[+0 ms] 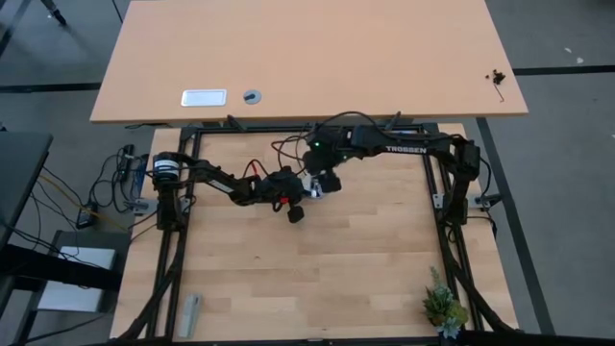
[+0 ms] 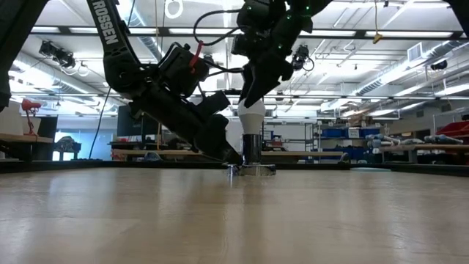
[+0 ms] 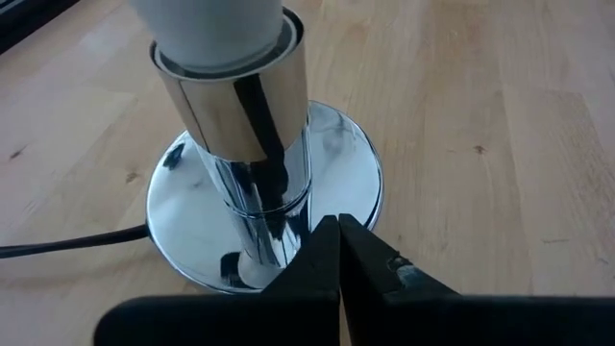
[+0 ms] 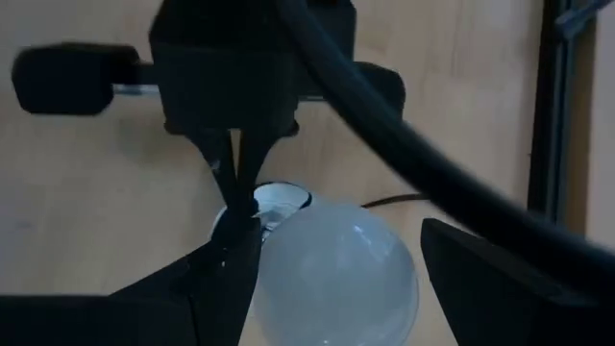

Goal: Screw lightbulb
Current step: Remove the lightbulb from the lamp

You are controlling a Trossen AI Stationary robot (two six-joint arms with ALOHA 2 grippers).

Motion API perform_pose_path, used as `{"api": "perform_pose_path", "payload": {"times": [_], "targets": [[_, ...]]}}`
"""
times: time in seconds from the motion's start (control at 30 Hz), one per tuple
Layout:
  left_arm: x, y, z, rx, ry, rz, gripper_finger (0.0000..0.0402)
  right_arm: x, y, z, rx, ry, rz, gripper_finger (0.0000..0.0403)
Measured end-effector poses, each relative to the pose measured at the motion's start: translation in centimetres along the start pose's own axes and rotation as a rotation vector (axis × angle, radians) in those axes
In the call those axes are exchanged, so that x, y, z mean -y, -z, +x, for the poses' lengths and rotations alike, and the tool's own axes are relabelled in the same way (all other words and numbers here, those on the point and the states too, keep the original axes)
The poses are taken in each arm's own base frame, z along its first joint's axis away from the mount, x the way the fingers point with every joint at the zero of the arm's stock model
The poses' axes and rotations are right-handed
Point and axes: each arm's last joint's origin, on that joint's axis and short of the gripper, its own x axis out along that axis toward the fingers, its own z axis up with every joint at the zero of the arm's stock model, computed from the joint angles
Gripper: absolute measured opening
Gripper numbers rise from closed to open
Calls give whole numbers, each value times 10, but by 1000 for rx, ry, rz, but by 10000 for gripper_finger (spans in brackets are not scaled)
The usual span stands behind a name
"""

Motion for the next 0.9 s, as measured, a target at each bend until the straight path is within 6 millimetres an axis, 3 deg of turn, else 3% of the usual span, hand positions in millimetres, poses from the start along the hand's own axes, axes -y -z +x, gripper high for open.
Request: {"api": "perform_pose_path", "payload": {"times": [0.1, 0.23, 0.43, 0.7, 0.9], "targets": [[0, 0, 0, 0, -1, 0, 1, -1, -7, -6, 21, 15, 62, 291], [0, 0, 0, 0, -1, 1, 1, -3, -19, -18, 24, 85, 297, 291], [0, 0, 0, 0, 0, 1, 1, -12, -17, -20, -51, 134, 613, 291], [0, 0, 0, -1, 1, 0, 1, -12, -13, -7, -102, 209, 654, 291], [0, 0, 0, -1, 0, 1, 1, -9, -9, 4, -124, 170, 678, 291]]}}
